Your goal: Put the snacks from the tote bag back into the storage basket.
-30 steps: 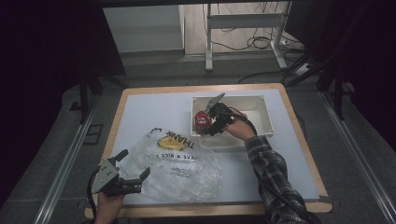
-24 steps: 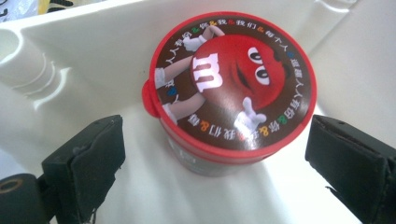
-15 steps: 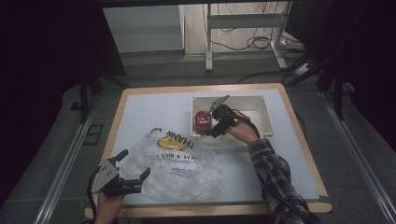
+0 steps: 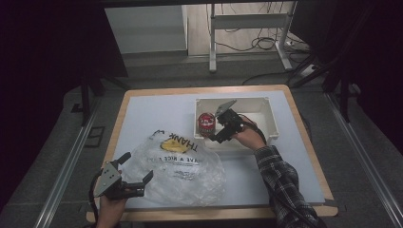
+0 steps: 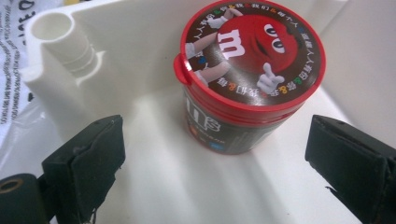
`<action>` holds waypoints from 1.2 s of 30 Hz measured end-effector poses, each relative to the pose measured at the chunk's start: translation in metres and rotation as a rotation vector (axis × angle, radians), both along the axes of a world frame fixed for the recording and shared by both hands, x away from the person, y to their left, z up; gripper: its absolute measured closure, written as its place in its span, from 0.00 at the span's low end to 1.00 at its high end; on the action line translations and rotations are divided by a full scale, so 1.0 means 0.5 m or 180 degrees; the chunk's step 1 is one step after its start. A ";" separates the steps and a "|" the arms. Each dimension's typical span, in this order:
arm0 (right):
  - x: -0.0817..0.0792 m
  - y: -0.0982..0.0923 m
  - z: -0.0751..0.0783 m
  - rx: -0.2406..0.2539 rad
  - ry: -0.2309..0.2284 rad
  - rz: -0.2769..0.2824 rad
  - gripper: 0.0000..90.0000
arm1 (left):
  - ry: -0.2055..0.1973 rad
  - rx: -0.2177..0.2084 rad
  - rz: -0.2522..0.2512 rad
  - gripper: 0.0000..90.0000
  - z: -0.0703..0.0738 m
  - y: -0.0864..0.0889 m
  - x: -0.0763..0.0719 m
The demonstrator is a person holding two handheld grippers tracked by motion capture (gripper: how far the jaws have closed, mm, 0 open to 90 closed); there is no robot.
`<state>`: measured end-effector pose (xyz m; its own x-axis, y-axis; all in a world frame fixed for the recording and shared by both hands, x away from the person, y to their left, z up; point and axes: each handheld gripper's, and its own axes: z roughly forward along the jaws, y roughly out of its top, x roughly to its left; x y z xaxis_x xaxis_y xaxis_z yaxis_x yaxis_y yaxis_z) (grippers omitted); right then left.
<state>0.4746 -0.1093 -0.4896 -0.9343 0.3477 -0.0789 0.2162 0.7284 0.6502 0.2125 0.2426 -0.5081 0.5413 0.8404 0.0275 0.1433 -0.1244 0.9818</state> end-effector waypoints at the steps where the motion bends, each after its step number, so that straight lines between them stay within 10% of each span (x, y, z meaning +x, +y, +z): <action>1: -0.002 -0.001 0.000 0.0009 0.0010 -0.0012 0.06 | 0.0001 0.0000 0.0001 0.00 0.000 0.000 0.000; 36: -0.052 -0.028 0.019 0.0165 -0.0044 -0.0095 0.06 | -0.0009 -0.0009 -0.0017 0.00 0.001 -0.001 -0.001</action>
